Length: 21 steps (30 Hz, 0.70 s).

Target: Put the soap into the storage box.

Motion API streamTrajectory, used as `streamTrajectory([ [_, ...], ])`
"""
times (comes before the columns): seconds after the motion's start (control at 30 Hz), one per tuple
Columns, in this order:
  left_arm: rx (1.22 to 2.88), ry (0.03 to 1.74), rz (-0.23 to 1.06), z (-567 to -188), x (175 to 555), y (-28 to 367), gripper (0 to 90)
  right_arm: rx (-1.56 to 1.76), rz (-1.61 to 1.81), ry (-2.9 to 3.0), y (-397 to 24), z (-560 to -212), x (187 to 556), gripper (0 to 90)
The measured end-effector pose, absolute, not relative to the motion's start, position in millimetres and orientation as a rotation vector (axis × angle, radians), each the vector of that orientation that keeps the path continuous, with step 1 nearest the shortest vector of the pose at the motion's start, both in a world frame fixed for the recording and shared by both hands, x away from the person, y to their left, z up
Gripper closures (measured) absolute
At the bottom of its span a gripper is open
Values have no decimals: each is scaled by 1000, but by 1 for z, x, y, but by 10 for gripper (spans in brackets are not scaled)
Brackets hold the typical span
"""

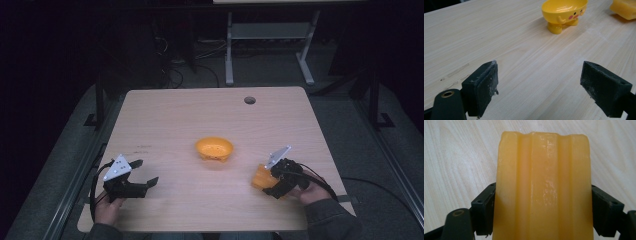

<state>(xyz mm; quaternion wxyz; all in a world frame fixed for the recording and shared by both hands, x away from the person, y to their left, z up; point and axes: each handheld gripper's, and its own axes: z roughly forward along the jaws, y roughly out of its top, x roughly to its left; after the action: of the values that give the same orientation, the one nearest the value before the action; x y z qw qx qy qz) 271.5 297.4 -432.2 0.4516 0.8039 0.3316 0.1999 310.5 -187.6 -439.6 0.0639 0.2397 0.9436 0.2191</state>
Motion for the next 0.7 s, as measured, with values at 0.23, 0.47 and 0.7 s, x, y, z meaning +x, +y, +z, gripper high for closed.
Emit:
streamTrajectory([
  [0.23, 1985, 828, 492, -431, 271, 298, 141, 714, 706, 2839, -187, -431, 316, 207],
  [0.47, 1992, 831, 488, -431, 272, 299, 141, 691, 698, 2843, -181, -424, 323, 207],
  [0.7, 1982, 835, 488, -432, 272, 299, 141, 682, 704, 2846, -177, -419, 330, 206],
])
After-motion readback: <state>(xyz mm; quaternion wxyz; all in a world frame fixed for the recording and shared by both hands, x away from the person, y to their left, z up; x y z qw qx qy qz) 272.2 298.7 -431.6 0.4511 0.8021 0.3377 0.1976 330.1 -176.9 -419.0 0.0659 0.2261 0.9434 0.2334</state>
